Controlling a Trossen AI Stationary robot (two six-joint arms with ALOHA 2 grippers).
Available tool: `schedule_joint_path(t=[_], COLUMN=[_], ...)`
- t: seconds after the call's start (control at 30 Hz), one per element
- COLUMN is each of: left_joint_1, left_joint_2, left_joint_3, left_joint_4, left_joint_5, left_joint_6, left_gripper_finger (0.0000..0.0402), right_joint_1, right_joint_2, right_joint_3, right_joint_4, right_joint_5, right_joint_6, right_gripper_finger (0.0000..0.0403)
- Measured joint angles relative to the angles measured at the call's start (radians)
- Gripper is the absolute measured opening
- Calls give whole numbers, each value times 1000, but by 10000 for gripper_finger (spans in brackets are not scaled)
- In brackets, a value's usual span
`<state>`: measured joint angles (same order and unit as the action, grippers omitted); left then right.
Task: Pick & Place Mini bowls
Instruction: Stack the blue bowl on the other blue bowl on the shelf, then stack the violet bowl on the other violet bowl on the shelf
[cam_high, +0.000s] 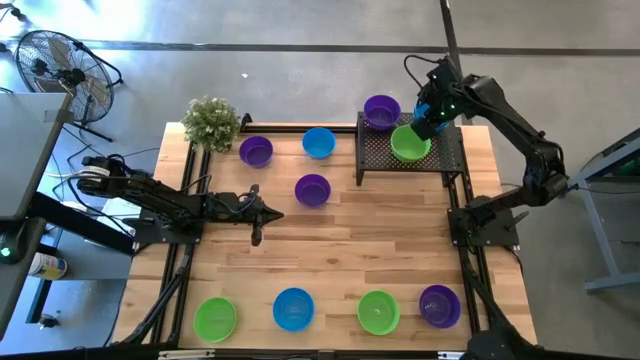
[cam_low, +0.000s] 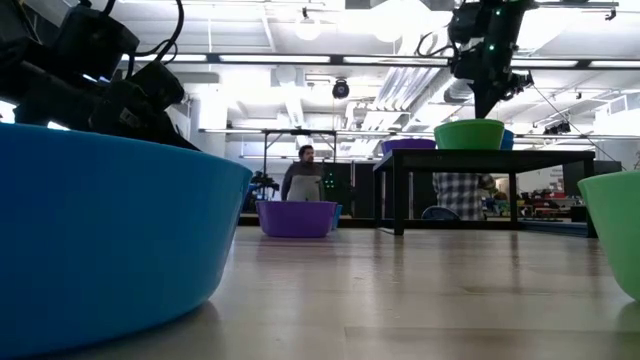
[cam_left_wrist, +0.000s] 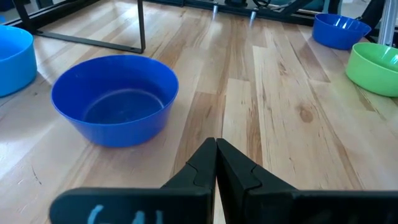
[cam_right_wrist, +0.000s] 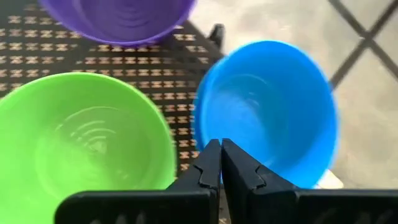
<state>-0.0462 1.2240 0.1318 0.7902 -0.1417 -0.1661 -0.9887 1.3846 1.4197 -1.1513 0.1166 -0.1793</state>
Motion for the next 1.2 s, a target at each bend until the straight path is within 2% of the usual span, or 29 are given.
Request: schedule_joint_path(t=[0.4,0.67,0.83,1.0,1.2], left_joint_1=[0,0,0,0,0], left_joint_2=[0,0,0,0,0], left_joint_3=[0,0,0,0,0], left_joint_4=[0,0,-6,-8,-8], left_joint_5=[2,1,1,2,2], left_joint_6=[0,0,0,0,0], left_gripper_finger=[5,5,5,5,5], right_joint_1=[0,3,26,42,86], right_joint_2=[-2,-11,-74,-202,-406], right_joint_3=[-90,-20,-7,-92,-336], right_joint_4=[97,73,87,226,582], right_joint_5=[-36,-50,-55,-168,-301], right_joint_6=[-35,-29,-35,-47,-23], right_gripper_finger=[1,3,1,1,1])
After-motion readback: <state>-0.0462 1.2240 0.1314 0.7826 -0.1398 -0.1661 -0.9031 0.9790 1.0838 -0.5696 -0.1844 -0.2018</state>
